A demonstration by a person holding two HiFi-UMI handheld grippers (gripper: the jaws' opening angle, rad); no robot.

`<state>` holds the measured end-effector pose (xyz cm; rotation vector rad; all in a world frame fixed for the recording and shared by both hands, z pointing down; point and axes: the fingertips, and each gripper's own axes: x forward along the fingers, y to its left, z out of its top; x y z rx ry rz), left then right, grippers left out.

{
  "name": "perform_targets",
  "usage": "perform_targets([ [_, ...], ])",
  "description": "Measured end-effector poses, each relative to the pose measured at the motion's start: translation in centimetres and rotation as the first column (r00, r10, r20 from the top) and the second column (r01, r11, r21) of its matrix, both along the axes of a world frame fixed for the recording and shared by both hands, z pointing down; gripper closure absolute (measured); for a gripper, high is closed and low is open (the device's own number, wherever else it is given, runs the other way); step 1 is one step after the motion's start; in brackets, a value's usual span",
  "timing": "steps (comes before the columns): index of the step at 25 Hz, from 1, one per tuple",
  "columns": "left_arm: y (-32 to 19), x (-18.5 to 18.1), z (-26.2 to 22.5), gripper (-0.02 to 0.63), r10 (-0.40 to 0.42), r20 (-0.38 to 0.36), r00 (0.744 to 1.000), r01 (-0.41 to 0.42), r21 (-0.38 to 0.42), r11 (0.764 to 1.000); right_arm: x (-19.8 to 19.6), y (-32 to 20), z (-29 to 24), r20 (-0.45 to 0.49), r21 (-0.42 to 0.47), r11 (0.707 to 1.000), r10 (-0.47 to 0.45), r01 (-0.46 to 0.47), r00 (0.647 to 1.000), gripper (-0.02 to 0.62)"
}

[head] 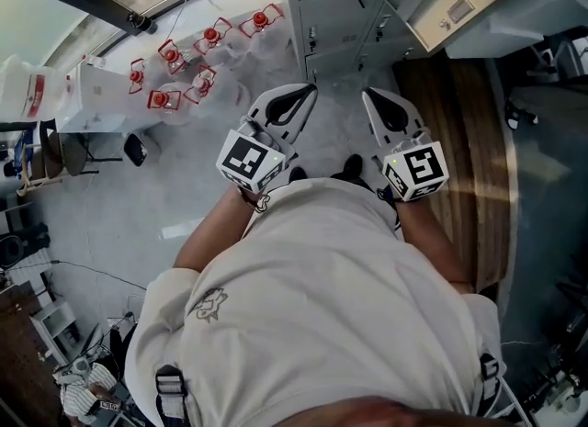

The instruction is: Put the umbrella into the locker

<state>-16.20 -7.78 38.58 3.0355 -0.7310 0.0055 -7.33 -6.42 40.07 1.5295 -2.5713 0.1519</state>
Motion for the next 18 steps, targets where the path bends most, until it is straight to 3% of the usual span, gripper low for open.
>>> perform_targets([
  [11, 2.7, -7.7, 0.4, 0.594, 0.065, -0.017, 0.998, -0.065, -0.003, 0.998, -8.5, 3.0, 0.4, 0.012, 0.001, 0.999, 0.045, -0.045, 0.999, 0.555],
  [18, 3.6, -9.5, 0.3, 0.594, 0.084, -0.035, 0.996, -0.085, -0.006, 0.996, -10.9, 4.1, 0.4, 0.014, -0.002, 0.998, 0.055, -0.055, 0.998, 0.555],
])
